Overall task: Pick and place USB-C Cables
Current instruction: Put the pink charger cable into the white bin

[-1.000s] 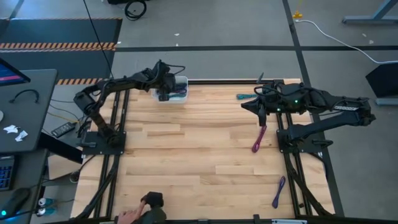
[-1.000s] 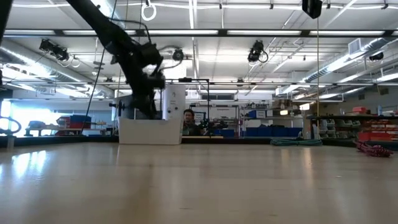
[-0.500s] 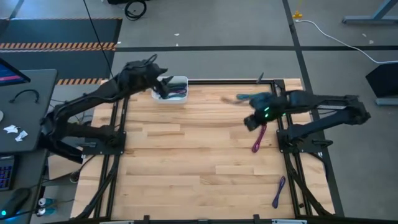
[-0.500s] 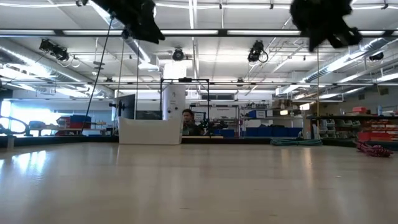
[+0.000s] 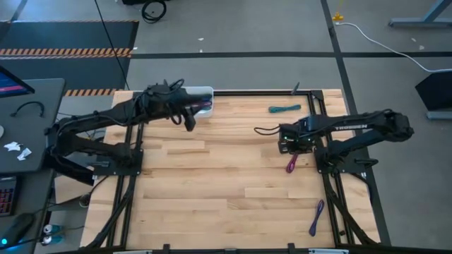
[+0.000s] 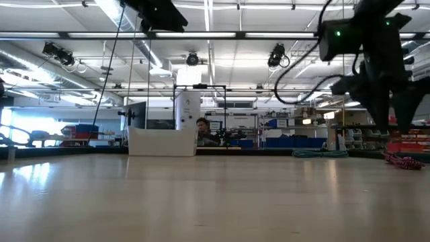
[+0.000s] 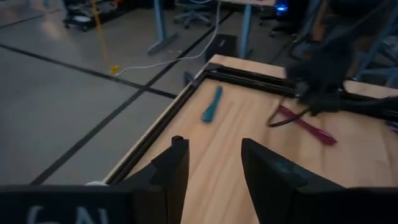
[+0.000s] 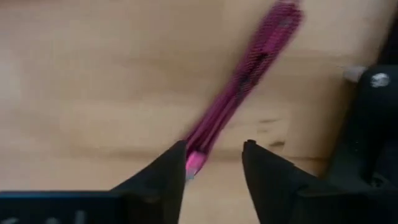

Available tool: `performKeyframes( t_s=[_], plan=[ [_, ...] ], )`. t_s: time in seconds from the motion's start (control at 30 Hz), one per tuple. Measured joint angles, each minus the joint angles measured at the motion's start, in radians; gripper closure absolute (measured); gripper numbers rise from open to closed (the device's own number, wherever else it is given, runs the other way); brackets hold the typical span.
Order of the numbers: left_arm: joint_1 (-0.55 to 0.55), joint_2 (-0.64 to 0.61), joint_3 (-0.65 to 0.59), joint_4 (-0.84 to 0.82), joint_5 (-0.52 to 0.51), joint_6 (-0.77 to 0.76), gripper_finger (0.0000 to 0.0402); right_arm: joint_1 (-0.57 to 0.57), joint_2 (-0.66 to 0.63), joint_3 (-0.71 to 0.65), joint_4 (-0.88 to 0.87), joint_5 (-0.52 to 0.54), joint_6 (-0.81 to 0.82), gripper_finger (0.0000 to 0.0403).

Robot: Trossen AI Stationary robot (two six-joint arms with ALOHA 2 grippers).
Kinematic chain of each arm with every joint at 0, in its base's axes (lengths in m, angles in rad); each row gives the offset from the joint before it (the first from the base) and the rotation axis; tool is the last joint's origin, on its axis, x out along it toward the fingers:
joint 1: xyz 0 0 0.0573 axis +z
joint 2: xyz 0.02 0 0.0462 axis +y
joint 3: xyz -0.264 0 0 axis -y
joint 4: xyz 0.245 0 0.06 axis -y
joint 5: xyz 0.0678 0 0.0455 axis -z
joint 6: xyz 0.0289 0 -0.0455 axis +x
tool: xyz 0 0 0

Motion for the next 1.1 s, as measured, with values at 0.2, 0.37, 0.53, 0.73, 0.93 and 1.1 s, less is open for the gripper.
performKeyframes(
  t_s=[0.2, 0.37, 0.53, 0.73, 0.93, 1.1],
  plan=[
    [-0.063, 0.004, 0.0, -0.002, 0.0, -0.004, 0.0259, -0.033, 0.0, -0.137, 0.136, 0.047, 0.119, 0.0219],
    [-0.105, 0.004, 0.0, -0.002, 0.0, -0.008, 0.026, -0.051, 0.0, -0.243, 0.287, 0.048, 0.201, 0.0242],
    [-0.139, 0.004, 0.0, -0.002, 0.0, -0.009, 0.026, -0.048, -0.004, -0.281, 0.346, 0.055, 0.193, 0.03],
    [-0.158, 0.004, 0.0, -0.005, 0.0, -0.137, 0.026, -0.043, -0.003, -0.254, 0.386, 0.1, 0.017, 0.0385],
    [-0.112, 0.027, 0.0, -0.037, 0.047, -0.262, 0.026, -0.015, -0.027, -0.078, 0.58, 0.14, -0.339, 0.0387],
    [-0.053, 0.101, 0.001, 0.038, 0.201, -0.245, 0.0259, 0.028, -0.034, 0.076, 0.97, 0.172, -0.719, 0.0387]
  ],
)
